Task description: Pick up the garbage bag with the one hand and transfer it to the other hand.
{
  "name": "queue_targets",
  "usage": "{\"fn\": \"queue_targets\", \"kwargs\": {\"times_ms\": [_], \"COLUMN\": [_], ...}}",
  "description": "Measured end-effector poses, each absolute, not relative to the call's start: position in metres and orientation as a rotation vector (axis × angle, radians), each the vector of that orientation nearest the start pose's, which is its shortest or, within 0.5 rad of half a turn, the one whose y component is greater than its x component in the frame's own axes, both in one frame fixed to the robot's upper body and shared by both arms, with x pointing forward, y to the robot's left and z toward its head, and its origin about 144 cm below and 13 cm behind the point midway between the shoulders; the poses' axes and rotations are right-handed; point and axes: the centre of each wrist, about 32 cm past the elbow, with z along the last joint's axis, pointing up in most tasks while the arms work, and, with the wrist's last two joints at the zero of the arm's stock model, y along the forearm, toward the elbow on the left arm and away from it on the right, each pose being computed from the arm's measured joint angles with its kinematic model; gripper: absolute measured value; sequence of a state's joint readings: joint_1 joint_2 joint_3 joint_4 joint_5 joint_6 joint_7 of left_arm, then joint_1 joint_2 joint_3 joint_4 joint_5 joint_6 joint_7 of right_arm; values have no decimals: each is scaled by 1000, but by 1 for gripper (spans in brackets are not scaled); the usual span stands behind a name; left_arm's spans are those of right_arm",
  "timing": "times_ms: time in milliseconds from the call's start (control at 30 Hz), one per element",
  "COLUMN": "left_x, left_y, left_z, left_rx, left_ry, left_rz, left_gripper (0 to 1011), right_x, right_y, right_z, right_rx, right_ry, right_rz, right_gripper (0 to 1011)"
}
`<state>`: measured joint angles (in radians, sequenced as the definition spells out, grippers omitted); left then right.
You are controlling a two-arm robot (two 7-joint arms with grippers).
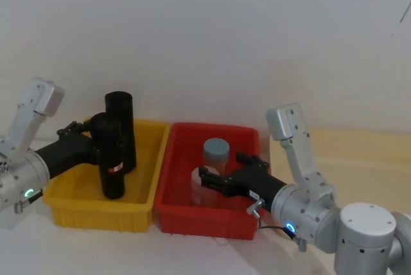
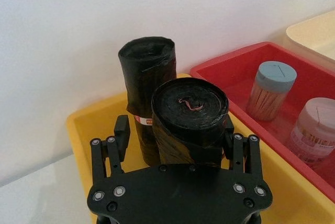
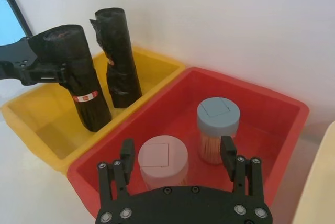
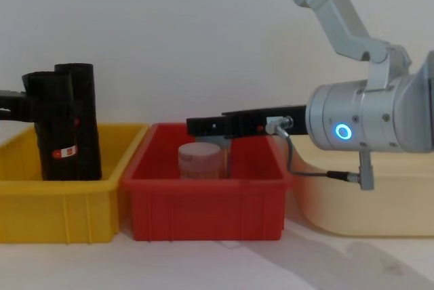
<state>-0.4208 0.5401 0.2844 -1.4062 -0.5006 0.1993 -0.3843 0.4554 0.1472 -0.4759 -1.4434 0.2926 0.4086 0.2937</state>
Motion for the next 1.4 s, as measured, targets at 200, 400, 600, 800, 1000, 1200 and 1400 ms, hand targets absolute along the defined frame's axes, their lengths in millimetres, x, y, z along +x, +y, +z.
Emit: {"fn": "queue_targets", "kwargs": {"times_ms": [200, 400, 600, 800, 1000, 1200, 1400], "left_x": [556, 557, 557, 557, 557, 558, 558], "left_y": [330, 330, 329, 329, 329, 329, 329], "left_z": [1249, 1249, 1249, 1249, 1249, 1249, 1249], "left_rx": [136, 139, 141, 142, 143, 144, 144], "left_ry": [-13, -15, -16, -16, -17, -17, -18], "left_rz": [1051, 1053, 1054, 1055, 1056, 1056, 1056], "left_gripper": [1001, 1001, 1001, 1001, 1001, 1001, 1001], "right_x": [550, 553, 557, 563, 568, 571, 574], "right_y": [-127, -124, -121, -119, -117, -114, -112], "right_z": [1243, 1242, 1239, 1235, 1231, 1229, 1227], "right_rx": [-186, -199, -214, -232, -251, -259, -261], "right_ry": [104, 112, 119, 127, 133, 133, 131], "right_rz": [-818, -802, -789, -782, -771, -761, -759], "right_gripper": [1004, 1004, 1005, 1004, 1004, 1004, 998]}}
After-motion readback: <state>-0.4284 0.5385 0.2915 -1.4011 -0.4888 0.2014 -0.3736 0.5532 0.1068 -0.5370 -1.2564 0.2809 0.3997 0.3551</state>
